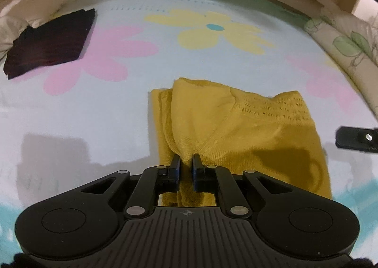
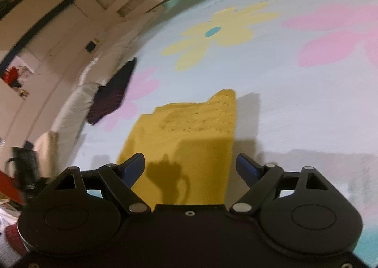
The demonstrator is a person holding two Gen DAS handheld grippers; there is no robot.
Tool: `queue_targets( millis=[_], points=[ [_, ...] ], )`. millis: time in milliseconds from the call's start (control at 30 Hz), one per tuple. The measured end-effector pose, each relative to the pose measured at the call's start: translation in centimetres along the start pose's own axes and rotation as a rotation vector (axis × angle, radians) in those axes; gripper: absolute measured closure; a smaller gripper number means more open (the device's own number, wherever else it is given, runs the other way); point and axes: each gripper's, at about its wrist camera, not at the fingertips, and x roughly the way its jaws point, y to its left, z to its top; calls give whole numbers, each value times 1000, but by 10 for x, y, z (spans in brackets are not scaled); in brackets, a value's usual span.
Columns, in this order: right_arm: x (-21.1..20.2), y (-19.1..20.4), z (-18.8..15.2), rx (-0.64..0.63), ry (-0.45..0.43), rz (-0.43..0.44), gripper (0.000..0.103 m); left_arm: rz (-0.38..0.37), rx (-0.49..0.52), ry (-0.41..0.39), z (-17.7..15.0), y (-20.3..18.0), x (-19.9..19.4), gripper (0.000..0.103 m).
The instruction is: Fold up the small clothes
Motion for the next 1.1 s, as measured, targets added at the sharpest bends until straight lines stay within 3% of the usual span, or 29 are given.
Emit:
queue_targets(
  millis=[300, 367, 467, 533, 700, 733, 833, 967, 1100],
  points=[
    [47, -4, 1, -118, 53, -217, 16, 21, 65, -26, -1, -4, 9, 87],
    [51, -12, 0, -102, 31, -215, 9, 37, 71, -33, 1, -4, 6, 84],
    [55, -8, 2, -143, 30, -244, 6, 112, 88, -124, 13, -12, -9, 84],
    [55, -8, 2, -133, 31, -244, 5, 87, 112, -158, 23, -21, -11, 81],
    [51, -14, 1, -134, 29, -220, 5, 27, 155, -66, 36, -40, 28, 76],
    [52, -14, 3, -135, 30, -219, 5, 35, 175, -41, 36, -45, 40, 74],
    [54, -13, 3, -141, 32, -217, 4, 104, 234, -74, 38, -53, 57, 67],
    [54, -12, 2, -151, 37, -211, 1, 86, 144, -31, 58, -39, 71, 58],
    [55, -12, 2, -154, 40, -207, 1, 37, 145, 13, 70, -32, 59, 55]
  ],
)
